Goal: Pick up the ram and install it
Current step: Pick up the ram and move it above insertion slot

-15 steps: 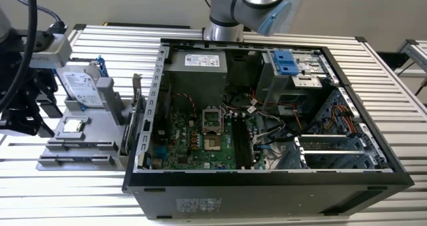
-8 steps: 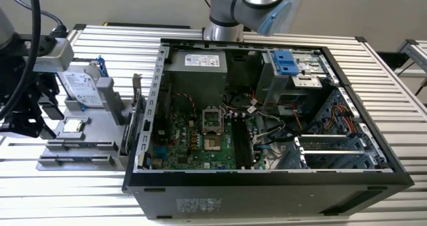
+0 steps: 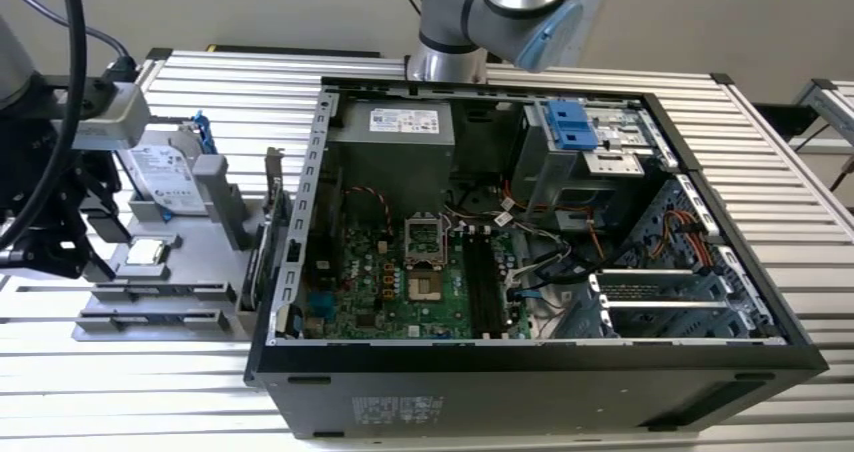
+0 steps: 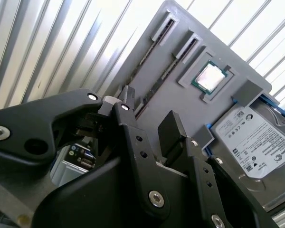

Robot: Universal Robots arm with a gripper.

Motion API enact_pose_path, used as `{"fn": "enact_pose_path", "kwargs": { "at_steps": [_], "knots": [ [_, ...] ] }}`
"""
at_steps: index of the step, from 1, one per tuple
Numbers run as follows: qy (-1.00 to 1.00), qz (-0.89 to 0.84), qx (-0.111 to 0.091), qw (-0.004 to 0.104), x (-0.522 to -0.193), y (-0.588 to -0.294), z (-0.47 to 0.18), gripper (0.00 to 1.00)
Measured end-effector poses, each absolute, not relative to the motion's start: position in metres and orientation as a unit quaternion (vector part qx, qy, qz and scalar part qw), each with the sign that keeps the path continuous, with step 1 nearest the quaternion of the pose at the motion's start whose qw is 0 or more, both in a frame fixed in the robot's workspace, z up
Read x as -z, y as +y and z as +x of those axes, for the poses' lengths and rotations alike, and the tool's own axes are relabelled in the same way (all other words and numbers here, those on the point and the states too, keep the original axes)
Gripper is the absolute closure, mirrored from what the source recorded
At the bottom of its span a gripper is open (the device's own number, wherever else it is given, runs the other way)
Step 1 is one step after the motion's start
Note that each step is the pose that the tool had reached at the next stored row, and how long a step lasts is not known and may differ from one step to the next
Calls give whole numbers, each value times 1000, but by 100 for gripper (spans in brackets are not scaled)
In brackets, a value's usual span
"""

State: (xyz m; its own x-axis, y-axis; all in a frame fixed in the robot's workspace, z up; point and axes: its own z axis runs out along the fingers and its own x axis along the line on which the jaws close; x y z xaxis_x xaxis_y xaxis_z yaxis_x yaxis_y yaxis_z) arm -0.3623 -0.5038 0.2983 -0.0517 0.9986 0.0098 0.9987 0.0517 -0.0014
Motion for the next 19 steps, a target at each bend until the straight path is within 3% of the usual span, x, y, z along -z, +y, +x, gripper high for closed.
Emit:
{"fn": "enact_pose_path", "kwargs": {
  "at_steps": [19],
  "knots": [
    [-725, -689, 3, 4, -285, -504, -362, 0]
  ]
}}
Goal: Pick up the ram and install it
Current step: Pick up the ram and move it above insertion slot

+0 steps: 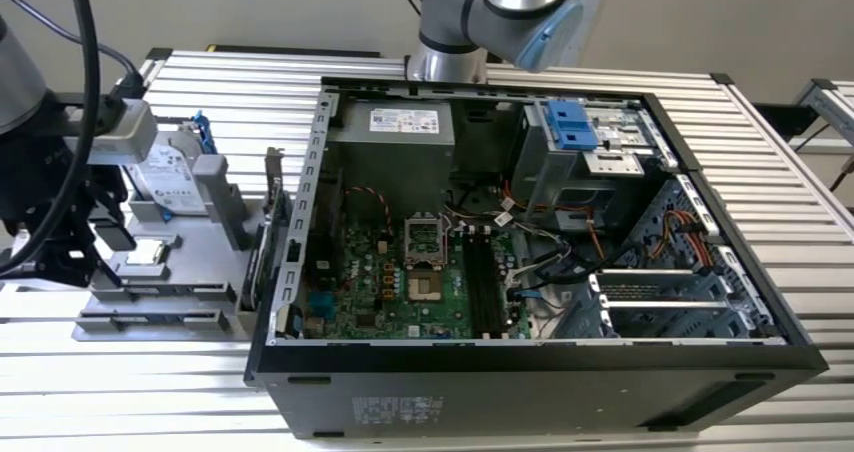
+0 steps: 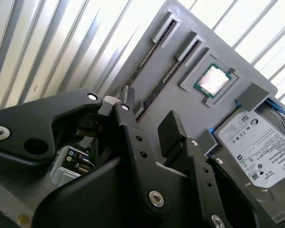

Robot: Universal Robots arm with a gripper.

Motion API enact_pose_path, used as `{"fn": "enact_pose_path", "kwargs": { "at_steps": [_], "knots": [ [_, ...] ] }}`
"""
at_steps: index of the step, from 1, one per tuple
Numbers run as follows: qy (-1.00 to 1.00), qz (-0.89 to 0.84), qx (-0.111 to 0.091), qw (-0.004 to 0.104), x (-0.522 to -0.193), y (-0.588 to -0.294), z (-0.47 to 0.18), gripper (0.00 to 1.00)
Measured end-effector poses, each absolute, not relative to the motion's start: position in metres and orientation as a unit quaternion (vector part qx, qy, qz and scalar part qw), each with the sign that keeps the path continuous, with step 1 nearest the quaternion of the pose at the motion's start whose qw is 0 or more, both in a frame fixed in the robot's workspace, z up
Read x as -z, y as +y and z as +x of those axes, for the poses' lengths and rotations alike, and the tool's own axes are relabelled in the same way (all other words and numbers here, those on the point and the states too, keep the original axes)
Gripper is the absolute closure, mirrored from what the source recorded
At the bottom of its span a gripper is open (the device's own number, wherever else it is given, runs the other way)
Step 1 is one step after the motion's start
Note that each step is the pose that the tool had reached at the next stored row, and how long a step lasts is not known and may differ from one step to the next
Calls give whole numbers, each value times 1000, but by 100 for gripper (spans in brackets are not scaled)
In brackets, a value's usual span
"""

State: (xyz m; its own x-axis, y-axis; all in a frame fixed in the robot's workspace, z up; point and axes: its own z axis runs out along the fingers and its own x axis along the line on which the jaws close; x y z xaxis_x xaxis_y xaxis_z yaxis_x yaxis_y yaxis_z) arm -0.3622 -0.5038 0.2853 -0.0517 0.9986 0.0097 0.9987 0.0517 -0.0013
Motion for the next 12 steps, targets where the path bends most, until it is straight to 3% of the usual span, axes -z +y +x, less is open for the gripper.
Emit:
{"fn": "enact_pose_path", "kwargs": {
  "at_steps": [12],
  "knots": [
    [-725, -689, 3, 4, -275, -504, -362, 0]
  ]
}}
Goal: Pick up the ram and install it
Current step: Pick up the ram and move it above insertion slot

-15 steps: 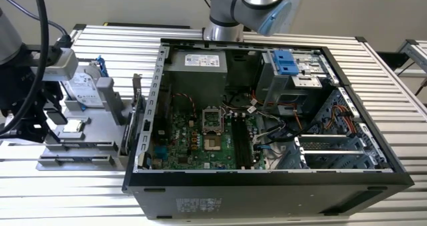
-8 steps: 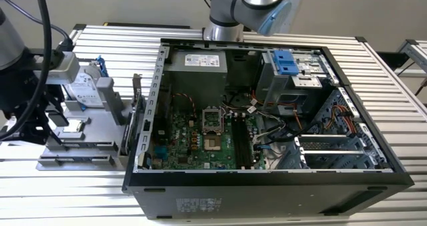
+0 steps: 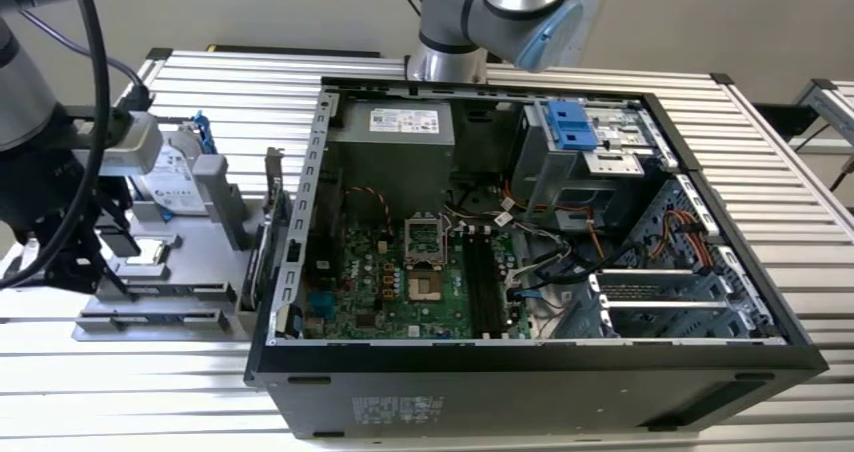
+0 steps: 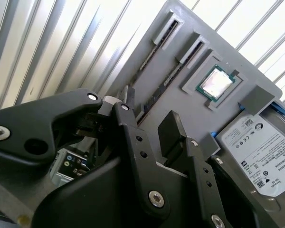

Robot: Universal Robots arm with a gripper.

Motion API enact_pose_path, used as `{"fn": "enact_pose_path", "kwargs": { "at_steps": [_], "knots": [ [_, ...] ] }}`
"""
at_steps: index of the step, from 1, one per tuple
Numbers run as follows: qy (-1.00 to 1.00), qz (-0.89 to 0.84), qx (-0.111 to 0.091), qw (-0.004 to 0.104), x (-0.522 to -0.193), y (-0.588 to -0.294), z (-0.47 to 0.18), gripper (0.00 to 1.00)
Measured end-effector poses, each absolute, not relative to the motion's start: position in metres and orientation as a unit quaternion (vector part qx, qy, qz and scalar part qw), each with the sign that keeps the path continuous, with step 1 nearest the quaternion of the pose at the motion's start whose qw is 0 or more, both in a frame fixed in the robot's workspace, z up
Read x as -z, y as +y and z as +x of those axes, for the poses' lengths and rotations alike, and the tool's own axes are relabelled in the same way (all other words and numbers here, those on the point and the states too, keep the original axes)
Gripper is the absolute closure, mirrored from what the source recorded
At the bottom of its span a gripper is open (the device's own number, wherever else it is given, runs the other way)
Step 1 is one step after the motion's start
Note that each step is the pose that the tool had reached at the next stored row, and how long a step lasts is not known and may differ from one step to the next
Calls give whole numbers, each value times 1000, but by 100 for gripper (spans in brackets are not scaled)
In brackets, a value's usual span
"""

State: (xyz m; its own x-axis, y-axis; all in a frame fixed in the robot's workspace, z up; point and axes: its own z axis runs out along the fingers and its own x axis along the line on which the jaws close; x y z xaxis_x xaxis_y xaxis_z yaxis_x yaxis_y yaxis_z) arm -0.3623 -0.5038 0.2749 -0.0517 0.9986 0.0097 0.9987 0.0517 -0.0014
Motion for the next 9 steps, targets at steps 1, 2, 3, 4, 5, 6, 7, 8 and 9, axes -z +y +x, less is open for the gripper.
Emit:
{"fn": "enact_pose_path", "kwargs": {
  "at_steps": [1, 2, 3, 4, 5, 6, 7, 8, 9],
  "knots": [
    [-725, -689, 3, 4, -274, -504, -362, 0],
    [-725, -689, 3, 4, -273, -504, -362, 0],
    [-725, -689, 3, 4, -273, -504, -362, 0],
    [-725, -689, 3, 4, -272, -504, -362, 0],
    [-725, -689, 3, 4, -269, -504, -362, 0],
    [-725, -689, 3, 4, -267, -504, -362, 0],
    [-725, -689, 3, 4, -266, -504, -362, 0],
    [-725, -689, 3, 4, -265, -504, -362, 0],
    [-725, -689, 3, 4, -264, -504, -362, 0]
  ]
}}
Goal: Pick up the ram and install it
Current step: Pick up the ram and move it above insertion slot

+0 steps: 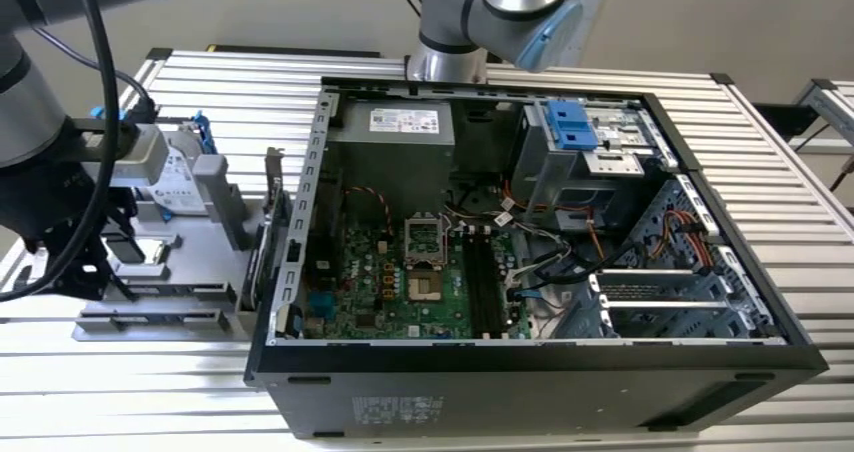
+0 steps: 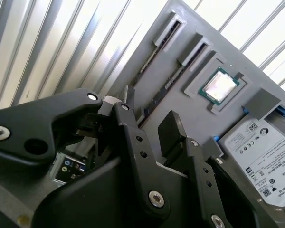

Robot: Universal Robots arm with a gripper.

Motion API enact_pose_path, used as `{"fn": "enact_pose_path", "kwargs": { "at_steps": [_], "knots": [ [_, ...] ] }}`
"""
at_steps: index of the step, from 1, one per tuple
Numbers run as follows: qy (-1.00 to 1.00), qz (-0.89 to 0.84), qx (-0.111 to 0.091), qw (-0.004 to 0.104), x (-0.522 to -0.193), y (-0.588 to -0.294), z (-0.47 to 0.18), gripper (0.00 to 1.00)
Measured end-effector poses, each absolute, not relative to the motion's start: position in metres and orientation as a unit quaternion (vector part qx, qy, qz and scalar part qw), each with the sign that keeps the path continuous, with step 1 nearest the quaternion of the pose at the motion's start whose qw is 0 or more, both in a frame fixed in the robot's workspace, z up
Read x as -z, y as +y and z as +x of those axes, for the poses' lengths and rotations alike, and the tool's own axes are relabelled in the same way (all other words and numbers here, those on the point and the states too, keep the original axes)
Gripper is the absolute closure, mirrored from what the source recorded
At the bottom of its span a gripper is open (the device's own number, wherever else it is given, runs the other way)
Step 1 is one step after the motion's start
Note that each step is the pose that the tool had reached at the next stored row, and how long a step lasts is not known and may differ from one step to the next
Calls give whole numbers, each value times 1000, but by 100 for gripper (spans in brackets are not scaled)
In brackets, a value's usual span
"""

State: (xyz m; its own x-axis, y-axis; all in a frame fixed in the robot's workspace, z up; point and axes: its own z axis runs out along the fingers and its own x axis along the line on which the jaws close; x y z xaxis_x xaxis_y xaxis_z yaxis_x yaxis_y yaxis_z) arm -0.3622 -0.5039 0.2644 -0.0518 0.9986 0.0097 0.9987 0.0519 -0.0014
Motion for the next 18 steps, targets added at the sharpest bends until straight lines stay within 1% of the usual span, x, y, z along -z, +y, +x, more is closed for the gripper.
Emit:
{"fn": "enact_pose_path", "kwargs": {
  "at_steps": [18],
  "knots": [
    [-725, -688, 3, 4, -249, -504, -362, 0]
  ]
}}
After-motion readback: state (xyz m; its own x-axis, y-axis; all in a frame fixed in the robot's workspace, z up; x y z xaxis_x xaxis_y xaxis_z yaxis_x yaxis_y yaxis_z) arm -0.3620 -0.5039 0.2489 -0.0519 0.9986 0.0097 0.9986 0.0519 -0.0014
